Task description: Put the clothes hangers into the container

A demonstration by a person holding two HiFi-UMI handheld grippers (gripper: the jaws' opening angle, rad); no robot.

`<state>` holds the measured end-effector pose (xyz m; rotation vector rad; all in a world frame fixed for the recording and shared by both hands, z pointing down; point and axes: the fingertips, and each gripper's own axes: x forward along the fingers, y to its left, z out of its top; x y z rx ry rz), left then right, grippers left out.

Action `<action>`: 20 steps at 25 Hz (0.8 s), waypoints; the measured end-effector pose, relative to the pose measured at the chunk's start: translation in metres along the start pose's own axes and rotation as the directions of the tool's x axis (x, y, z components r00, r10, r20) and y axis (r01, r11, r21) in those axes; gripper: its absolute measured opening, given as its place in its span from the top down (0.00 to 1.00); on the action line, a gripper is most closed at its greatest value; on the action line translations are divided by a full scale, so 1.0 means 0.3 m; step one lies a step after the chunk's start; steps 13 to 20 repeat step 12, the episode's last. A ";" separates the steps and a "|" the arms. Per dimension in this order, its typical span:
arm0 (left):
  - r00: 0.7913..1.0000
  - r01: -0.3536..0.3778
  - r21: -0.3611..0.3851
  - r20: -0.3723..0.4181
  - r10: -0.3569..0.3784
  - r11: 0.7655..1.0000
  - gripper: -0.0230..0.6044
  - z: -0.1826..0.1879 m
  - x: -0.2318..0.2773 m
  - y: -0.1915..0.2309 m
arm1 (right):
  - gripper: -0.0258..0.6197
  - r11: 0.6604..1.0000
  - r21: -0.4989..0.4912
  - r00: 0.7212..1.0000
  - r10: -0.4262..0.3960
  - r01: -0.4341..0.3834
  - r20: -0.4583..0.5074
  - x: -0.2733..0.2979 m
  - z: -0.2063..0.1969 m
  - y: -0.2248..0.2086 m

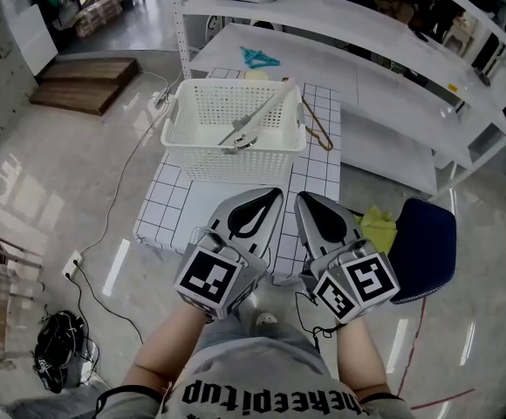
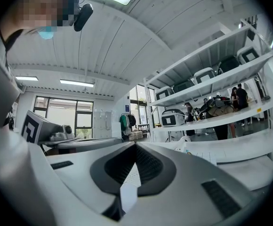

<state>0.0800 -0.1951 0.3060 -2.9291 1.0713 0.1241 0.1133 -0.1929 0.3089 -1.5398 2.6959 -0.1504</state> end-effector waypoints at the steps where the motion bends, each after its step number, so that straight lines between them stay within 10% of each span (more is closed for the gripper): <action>1: 1.000 -0.001 0.000 -0.001 0.001 1.000 0.94 -0.001 0.001 -0.002 | 0.95 1.000 -0.001 1.000 0.001 -0.001 0.000 -0.001 0.000 -0.001; 20: 1.000 -0.013 0.002 -0.007 0.013 1.000 0.94 -0.006 0.006 -0.009 | 0.95 1.000 -0.006 1.000 0.010 -0.010 0.000 -0.007 0.000 -0.009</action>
